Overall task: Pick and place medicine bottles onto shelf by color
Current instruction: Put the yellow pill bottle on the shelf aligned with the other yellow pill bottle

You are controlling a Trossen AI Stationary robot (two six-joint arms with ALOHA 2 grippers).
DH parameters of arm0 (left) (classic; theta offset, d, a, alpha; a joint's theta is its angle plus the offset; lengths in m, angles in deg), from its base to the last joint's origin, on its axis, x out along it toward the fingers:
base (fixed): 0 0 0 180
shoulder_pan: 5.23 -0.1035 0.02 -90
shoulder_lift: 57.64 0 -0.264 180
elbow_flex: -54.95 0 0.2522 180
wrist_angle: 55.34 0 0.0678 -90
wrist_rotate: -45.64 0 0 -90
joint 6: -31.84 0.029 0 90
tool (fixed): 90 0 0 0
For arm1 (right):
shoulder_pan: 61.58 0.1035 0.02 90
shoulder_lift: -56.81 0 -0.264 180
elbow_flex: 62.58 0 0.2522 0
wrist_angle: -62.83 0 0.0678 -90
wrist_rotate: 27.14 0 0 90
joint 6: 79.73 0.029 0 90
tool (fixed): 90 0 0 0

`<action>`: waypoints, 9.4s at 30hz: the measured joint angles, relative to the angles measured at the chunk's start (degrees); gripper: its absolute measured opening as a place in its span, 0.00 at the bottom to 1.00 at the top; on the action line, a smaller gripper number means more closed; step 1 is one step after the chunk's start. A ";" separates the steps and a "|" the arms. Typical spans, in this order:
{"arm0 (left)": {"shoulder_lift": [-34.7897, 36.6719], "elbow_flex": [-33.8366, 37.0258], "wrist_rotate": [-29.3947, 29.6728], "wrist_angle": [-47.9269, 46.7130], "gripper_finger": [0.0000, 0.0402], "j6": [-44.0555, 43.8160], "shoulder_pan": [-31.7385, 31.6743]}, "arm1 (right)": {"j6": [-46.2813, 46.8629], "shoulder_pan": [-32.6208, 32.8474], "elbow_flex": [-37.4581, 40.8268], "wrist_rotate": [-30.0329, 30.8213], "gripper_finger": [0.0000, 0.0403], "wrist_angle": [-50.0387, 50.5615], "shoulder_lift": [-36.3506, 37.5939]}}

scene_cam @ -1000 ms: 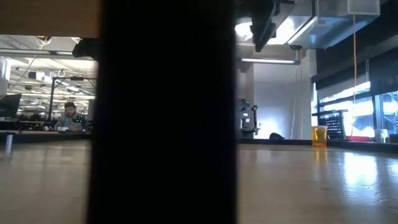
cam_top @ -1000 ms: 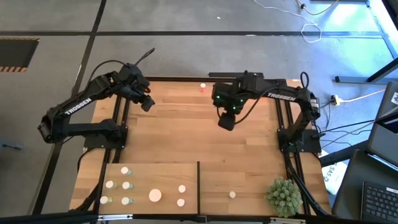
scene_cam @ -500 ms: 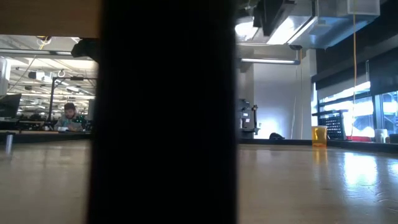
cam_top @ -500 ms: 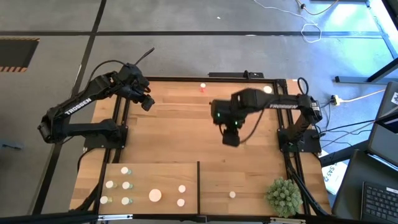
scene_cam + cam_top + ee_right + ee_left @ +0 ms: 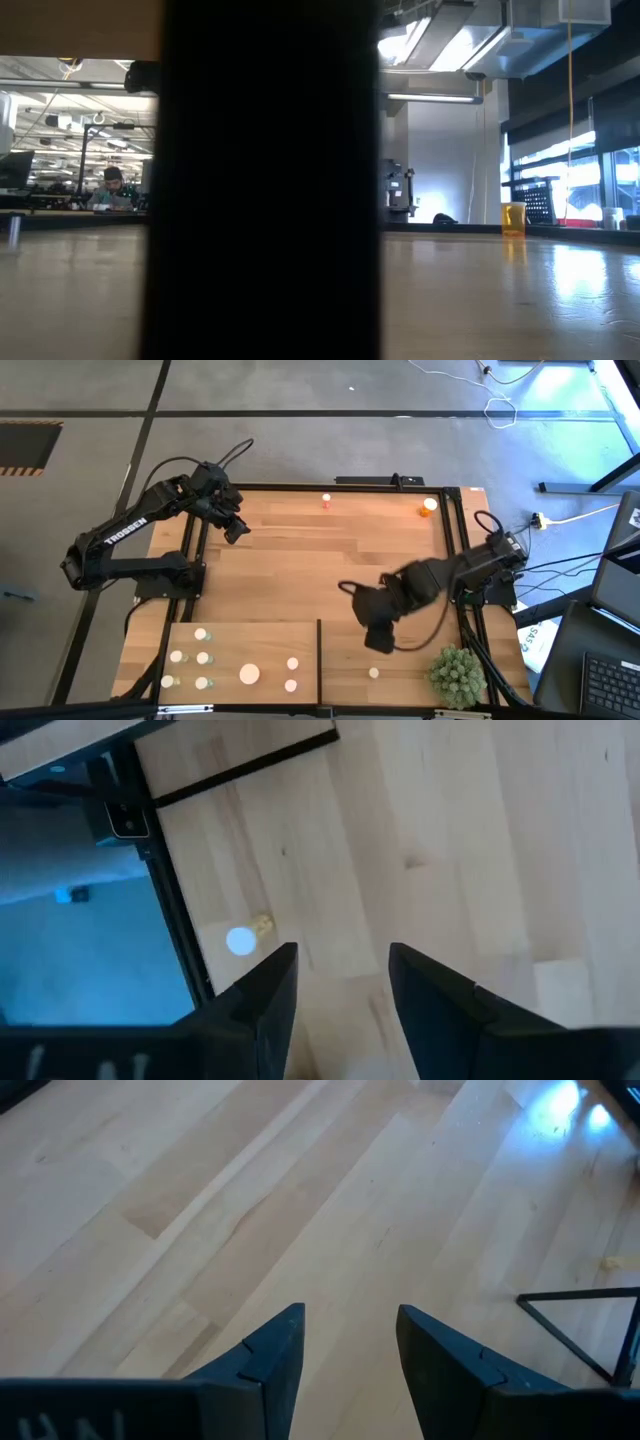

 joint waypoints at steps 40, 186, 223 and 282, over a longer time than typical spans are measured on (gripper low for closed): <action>2.73 -7.52 -26.23 -0.45 0.38 14.37 2.48 | 9.77 14.72 31.06 0.82 0.40 -43.87 -1.56; -17.29 -7.52 -9.52 34.98 0.38 24.57 13.35 | -37.79 -31.18 -6.71 10.30 0.31 -26.86 -5.57; -22.56 -7.45 -6.75 42.87 0.38 25.65 14.96 | -39.37 -31.18 -6.67 10.39 0.31 -28.94 -5.57; -16.30 -7.50 -4.92 30.03 0.19 26.09 11.81 | -43.98 -31.18 -15.41 12.95 0.54 -21.85 -5.57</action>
